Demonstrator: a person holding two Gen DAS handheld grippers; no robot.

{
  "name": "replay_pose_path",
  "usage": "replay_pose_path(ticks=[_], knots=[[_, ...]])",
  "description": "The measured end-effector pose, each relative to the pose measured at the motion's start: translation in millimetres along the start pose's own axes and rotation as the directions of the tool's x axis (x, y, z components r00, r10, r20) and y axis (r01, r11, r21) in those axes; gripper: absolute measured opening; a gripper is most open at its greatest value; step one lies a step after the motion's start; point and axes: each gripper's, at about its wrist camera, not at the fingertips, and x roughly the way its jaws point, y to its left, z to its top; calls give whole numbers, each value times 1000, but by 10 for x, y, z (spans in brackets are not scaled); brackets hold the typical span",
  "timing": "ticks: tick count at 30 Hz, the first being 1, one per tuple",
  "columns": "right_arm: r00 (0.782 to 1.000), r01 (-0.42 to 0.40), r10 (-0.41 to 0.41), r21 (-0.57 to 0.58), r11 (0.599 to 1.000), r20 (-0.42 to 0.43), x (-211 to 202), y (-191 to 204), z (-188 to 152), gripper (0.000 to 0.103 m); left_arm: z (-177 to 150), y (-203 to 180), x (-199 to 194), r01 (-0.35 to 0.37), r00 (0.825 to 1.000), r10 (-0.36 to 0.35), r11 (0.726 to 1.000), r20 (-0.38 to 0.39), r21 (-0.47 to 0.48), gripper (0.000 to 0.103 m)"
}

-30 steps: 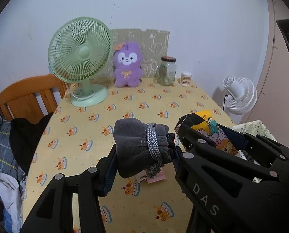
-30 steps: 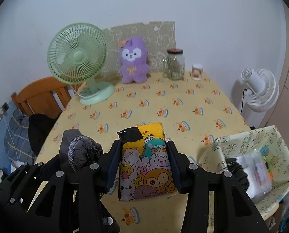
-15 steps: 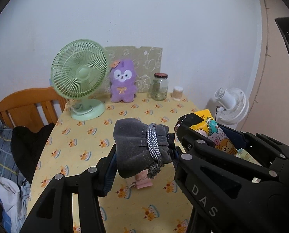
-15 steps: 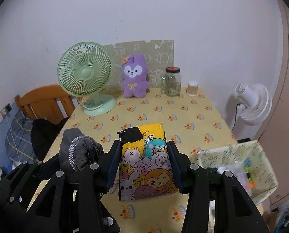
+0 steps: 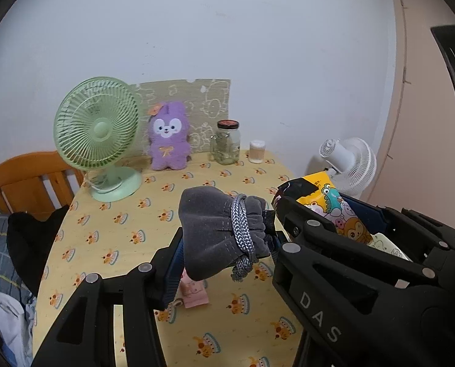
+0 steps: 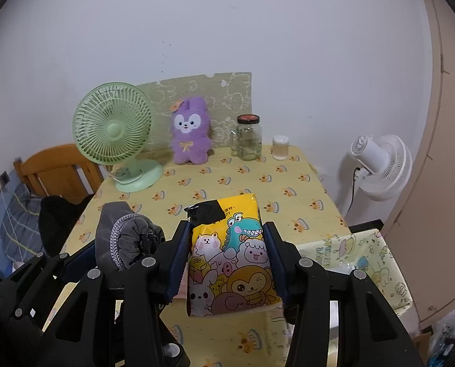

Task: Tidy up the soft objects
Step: 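Carry the grey pouch and yellow cartoon pack over to the patterned box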

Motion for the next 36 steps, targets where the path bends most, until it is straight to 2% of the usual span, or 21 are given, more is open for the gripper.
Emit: replay_pose_path(ticks=[13,27,36], knots=[[1000,30,-30,42,999,7,-8,-435,4,52,77,-423,131,16,1000,-16,998,-3,55,57],[995,97,-96,76,992,-15,50,-968,-130,52,8,-910,365,86,996,-84,993,-36,77,57],[992,121,-115,118,986,-55,169,-1260,-254,52,-60,-1157,583,108,991,-99,989,-92,102,58]])
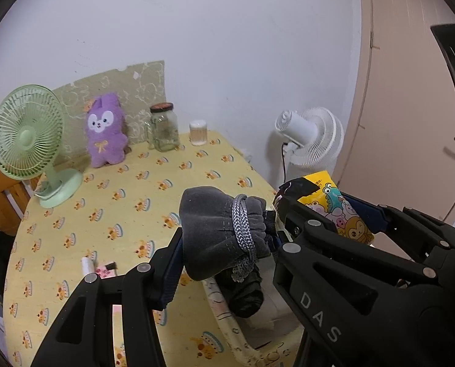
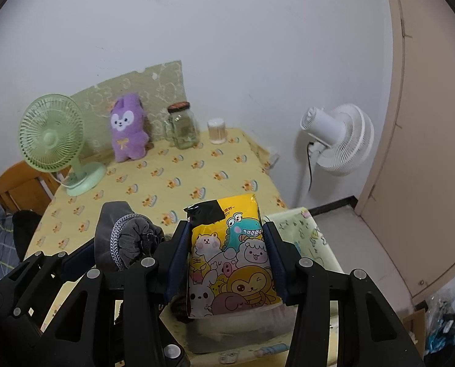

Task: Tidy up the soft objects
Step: 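Carry the grey pouch and yellow cartoon pack over to the patterned box, then lower the grey pouch and yellow pack into the box and open both tools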

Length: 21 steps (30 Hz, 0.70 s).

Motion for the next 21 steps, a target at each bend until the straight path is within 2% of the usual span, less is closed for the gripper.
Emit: replay_pose_path(ticks=[15,21], knots=[[997,43,-39,70,997,-59,258,-406,-131,52,-89,-302,338,45,997,-42,998,-67,36,59],[995,67,-59,109,992,-80,354,-580,-230,52,-138,-436,458,47,995,-41,997,-95,61,62]])
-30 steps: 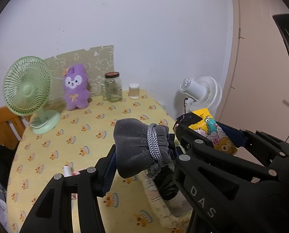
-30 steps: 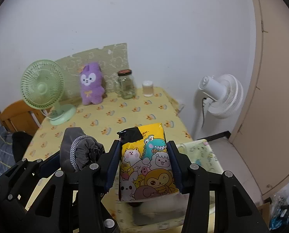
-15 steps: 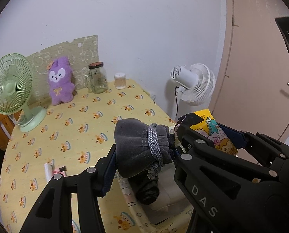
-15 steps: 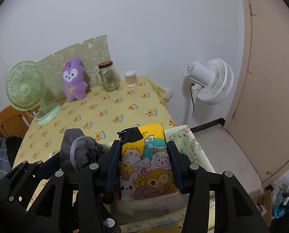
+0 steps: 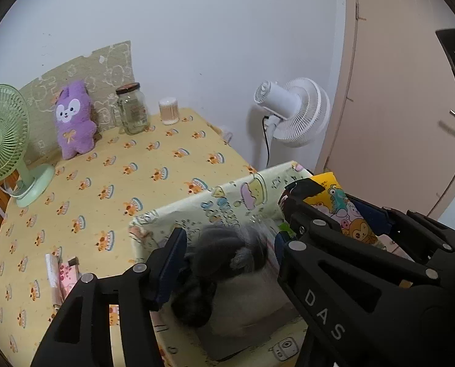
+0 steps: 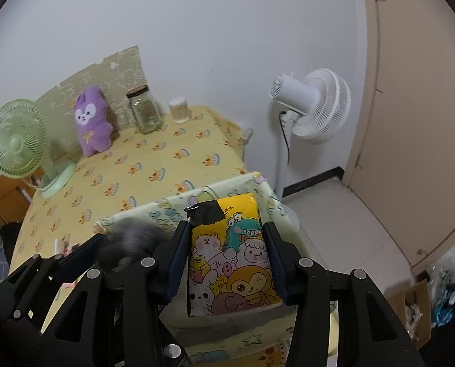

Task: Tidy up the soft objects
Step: 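Lower the grey pouch and yellow pack into the box and open both tools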

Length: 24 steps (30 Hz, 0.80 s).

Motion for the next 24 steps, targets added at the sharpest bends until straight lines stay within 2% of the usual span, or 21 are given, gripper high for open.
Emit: replay_pose_path(ticks=[3,5,12,15,17,19,22,24], knots=[[1000,6,-5,12,1000,-12,33,-61,-38,52,-22,-42,34,-5,1000,5,1000,-13,4,65],[1000,12,-12,18,1000,-18,47,-96,-65,52,-39,-73,50,-15,1000,15,1000,-15,4,74],[1000,15,-15,18,1000,-26,87,-137,-102,52,-51,-91,95,-32,999,33,999,-28,24,75],[999,-11,11,-3,1000,-30,123,-101,-102,52,-49,-72,93,-54,998,56,997,-43,47,77],[999,-37,37,-13,999,-31,139,-73,-99,51,-54,-49,74,-54,998,57,997,-37,55,84],[998,-56,56,-16,998,-24,147,-38,-95,52,-60,-13,62,-65,997,66,997,-32,50,84],[997,-66,65,-19,998,-28,157,11,-94,56,-66,34,58,-78,996,79,996,-40,42,84],[997,-77,76,-15,997,-35,164,36,-96,69,-73,58,42,-88,995,89,995,-33,40,84]])
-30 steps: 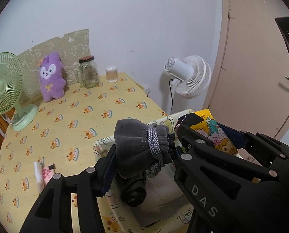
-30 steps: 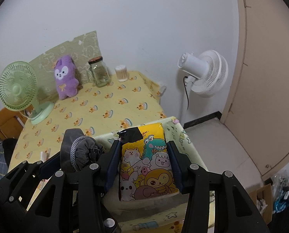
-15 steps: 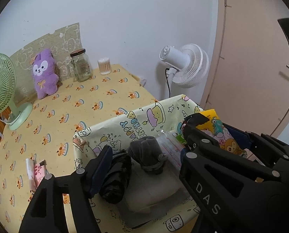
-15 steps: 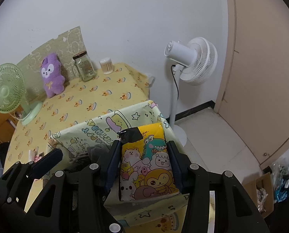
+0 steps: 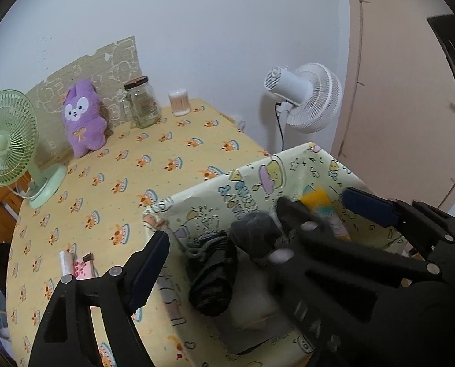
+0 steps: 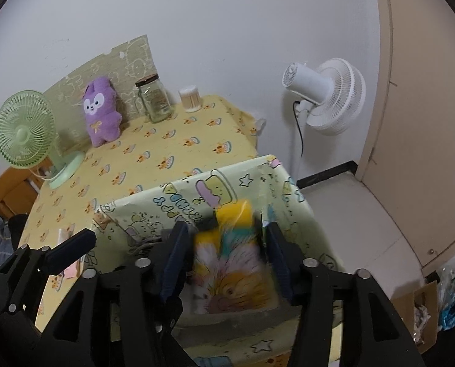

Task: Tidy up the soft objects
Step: 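Lower the grey pouch and yellow pack into the box and open both tools, then withdraw both tools from the box back toward the table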

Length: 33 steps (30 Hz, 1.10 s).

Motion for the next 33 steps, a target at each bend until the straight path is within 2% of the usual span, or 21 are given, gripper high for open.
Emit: replay_pose_path(ticks=[1,2,4,11,17,33], knots=[[1000,-11,11,4,1000,1,2,12,-3,77,-4,9,-9,-5,1000,5,1000,5,1,84],[1000,-15,15,6,1000,5,-4,21,-6,81,-8,16,-15,-6,1000,6,1000,9,3,84],[1000,-15,15,7,1000,9,-8,45,-8,82,-13,38,-7,-4,1000,4,1000,7,0,85],[1000,-2,3,6,1000,-15,6,104,-14,83,-12,92,-13,1,1000,-1,1000,3,-1,85],[1000,9,-9,3,1000,23,-106,208,10,87,-10,211,-140,-6,999,7,1000,46,-20,87],[996,18,-13,-57,998,88,-460,672,70,87,-50,595,-573,-9,992,18,998,124,-69,88]])
